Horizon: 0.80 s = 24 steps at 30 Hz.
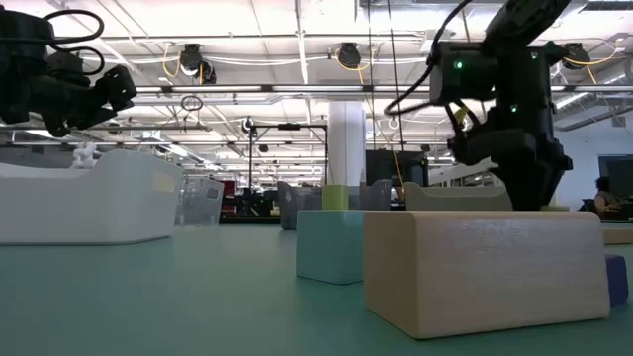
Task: Sort & place blocks by color
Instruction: Put the right green block into the gray bin
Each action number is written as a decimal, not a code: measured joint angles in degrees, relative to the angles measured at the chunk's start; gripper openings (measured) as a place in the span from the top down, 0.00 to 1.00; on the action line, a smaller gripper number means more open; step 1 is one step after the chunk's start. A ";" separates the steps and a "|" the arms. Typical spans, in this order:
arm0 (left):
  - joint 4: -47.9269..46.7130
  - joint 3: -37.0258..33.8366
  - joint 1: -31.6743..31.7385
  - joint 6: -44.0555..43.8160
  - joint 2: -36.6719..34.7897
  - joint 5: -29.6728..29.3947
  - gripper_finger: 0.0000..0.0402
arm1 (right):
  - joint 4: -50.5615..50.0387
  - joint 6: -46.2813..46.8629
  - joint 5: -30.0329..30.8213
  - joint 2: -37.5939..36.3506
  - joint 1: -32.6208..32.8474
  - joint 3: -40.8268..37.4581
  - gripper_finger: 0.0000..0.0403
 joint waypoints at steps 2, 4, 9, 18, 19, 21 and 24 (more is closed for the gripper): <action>-0.01 -0.01 0.01 0.00 0.00 -0.01 0.50 | 0.37 -1.01 -0.49 -2.22 -0.61 0.00 0.93; 0.00 0.00 -0.01 -0.08 0.00 0.00 0.50 | 1.53 -1.77 -0.32 -5.37 -1.42 0.00 0.93; 0.00 -0.01 0.01 -0.06 0.00 0.01 0.50 | 10.28 -4.63 4.05 -14.19 -4.04 -0.01 0.93; 0.00 -0.01 0.01 -0.05 0.00 -0.01 0.50 | 30.45 -24.09 13.53 -26.48 -9.45 -0.01 0.93; -0.02 -0.01 0.01 -0.04 0.00 -0.01 0.50 | 32.82 -26.26 13.48 -27.34 -9.92 -0.01 0.93; -0.02 -0.01 -0.01 -0.05 0.00 -0.01 0.50 | 37.32 -30.12 13.19 -28.87 -10.66 0.00 0.93; -0.02 -0.01 0.00 -0.06 0.00 0.00 0.50 | 42.37 -33.86 13.00 -30.84 -11.30 -0.02 0.93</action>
